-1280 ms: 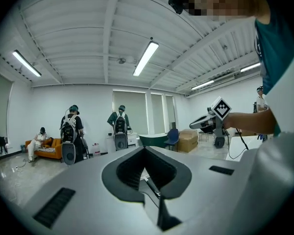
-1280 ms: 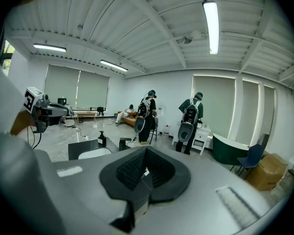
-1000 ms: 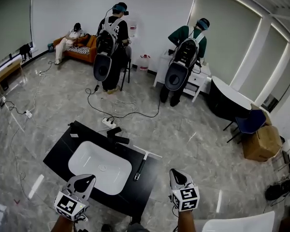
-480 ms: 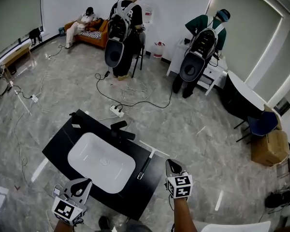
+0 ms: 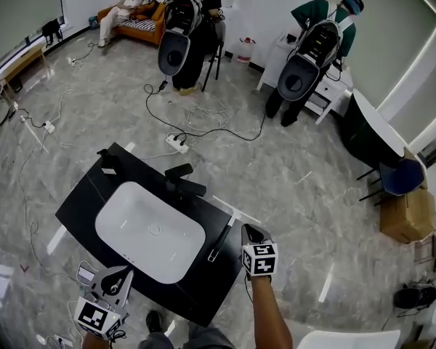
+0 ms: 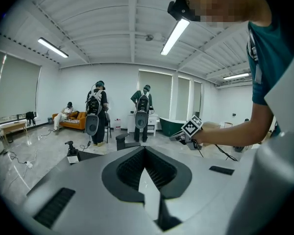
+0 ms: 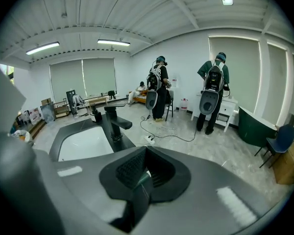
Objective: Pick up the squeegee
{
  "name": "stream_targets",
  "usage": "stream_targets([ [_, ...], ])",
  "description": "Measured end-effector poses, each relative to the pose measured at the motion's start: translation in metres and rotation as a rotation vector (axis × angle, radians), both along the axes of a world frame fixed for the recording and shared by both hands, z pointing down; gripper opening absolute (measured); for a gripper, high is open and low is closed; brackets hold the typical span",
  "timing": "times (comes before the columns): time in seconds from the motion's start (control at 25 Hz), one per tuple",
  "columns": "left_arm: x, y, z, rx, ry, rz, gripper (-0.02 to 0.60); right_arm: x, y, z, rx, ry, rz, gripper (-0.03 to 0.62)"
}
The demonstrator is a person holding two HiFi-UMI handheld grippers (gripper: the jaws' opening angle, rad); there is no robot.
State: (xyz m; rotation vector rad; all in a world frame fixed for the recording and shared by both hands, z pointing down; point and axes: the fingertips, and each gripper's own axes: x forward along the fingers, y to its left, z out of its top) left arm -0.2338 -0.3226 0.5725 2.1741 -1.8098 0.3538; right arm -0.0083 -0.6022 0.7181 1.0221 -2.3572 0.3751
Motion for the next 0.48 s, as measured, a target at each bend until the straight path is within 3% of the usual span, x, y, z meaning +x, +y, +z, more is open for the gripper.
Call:
stream_targets([
  [0.48, -0.014, -0.01, 0.051, -0.053, 0.042, -0.043, 0.005, -0.025, -0.025, 0.099, -0.116, 0.052, 0.048, 0.08],
])
